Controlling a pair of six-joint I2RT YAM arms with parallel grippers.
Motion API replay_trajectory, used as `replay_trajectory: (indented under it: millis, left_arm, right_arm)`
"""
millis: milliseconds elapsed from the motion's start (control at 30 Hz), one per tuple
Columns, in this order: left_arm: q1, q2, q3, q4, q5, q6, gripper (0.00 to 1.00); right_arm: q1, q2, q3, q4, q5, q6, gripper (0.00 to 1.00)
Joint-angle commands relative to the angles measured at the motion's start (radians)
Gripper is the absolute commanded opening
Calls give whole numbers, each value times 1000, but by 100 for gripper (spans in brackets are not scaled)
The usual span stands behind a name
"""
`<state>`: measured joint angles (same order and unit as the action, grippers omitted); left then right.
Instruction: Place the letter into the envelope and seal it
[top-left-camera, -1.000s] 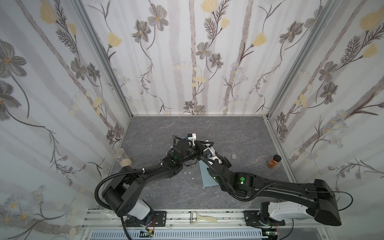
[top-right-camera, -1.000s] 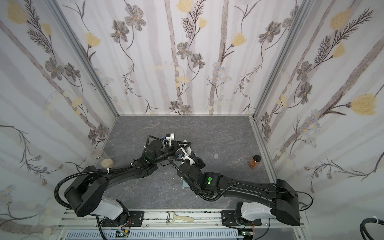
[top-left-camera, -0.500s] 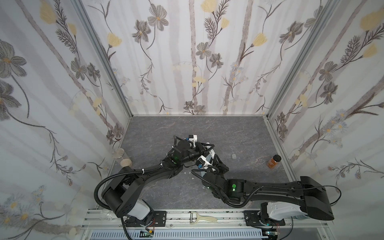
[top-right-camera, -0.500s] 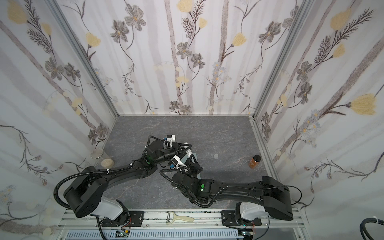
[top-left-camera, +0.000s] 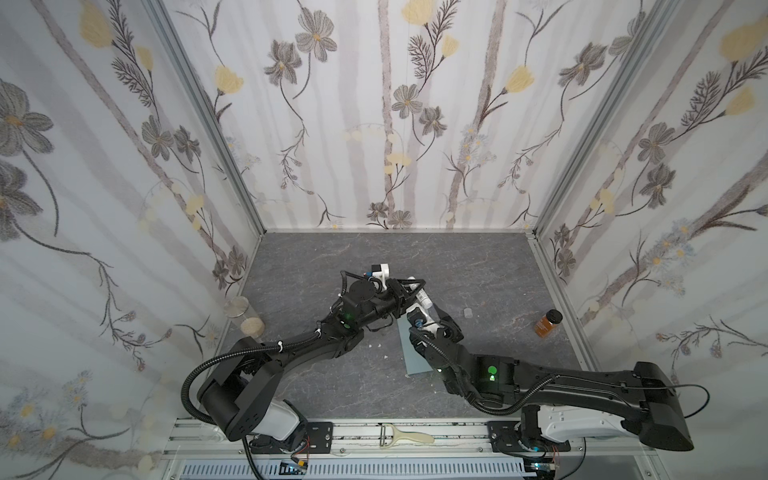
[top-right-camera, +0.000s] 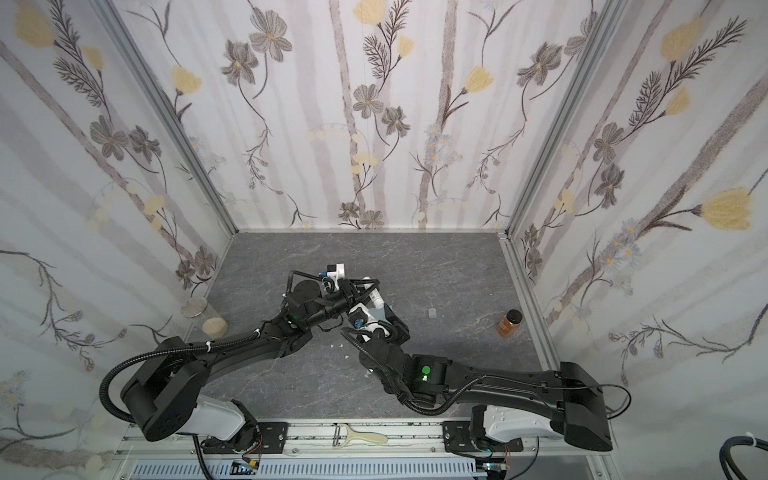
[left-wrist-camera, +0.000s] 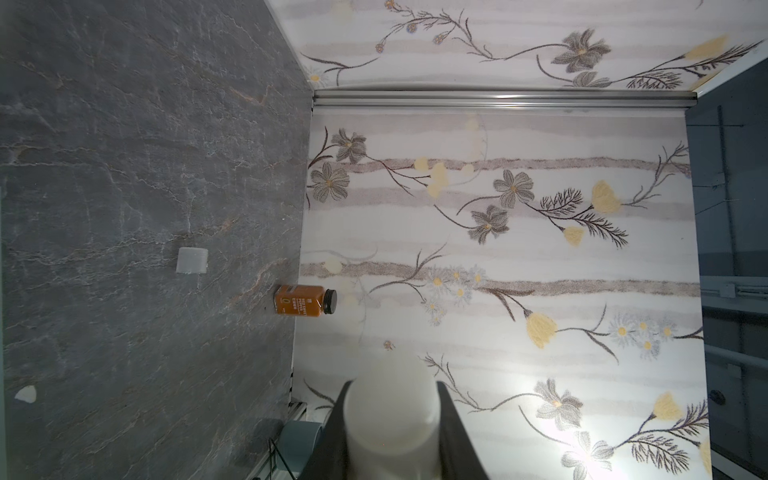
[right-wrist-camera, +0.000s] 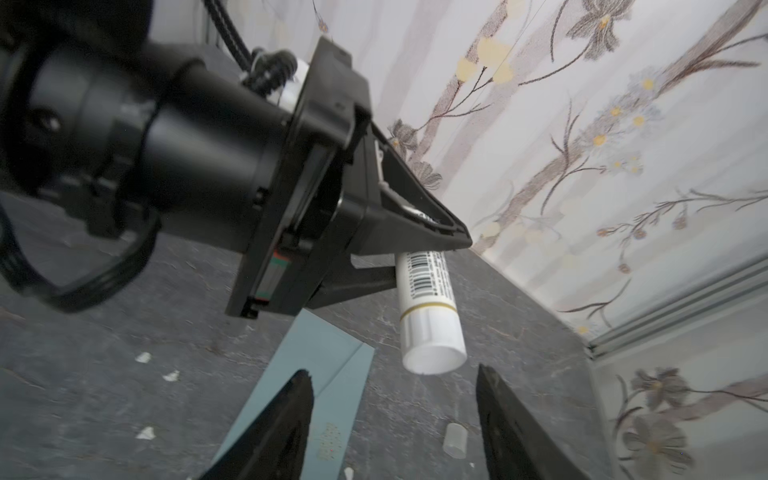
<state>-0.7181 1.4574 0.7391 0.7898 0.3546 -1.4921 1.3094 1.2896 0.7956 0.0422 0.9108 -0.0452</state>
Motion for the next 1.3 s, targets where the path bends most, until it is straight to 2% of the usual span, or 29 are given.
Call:
replay_trajectory:
  millis: [0,133,233,367,533,667,900,1267]
  left_arm:
    - [5,-7,0,60,-40,-8,0]
    - [6,-7,6,60,-47,-10,0]
    - [6,-12,1,60,-61,-11,0]
    - [6,-22,-5,60,-81,-13,0]
    - [5,-33,-9,60,-104,-15,0]
    - [-1,-31,-7,60,-111,-18,0]
    - [-17,-17,0,60,-122,-22,0]
    - [-26,-14,3,62,-136,-26,0]
  right_arm:
    - [-46,-99,-50,126,-303,251,67]
    - [-185,-248,-165,257,-541,467,72]
    - [-305,-328,-237,314,-658,647,74]
    - [-397,-360,-302,381,-757,815,77]
    - [-424,-310,-346,467,-781,931,77]
    - [-429,-262,-353,541,-803,968,75]
    - [-438,-214,-336,587,-816,987,58]
    - [-449,-152,-315,612,-836,1018,48]
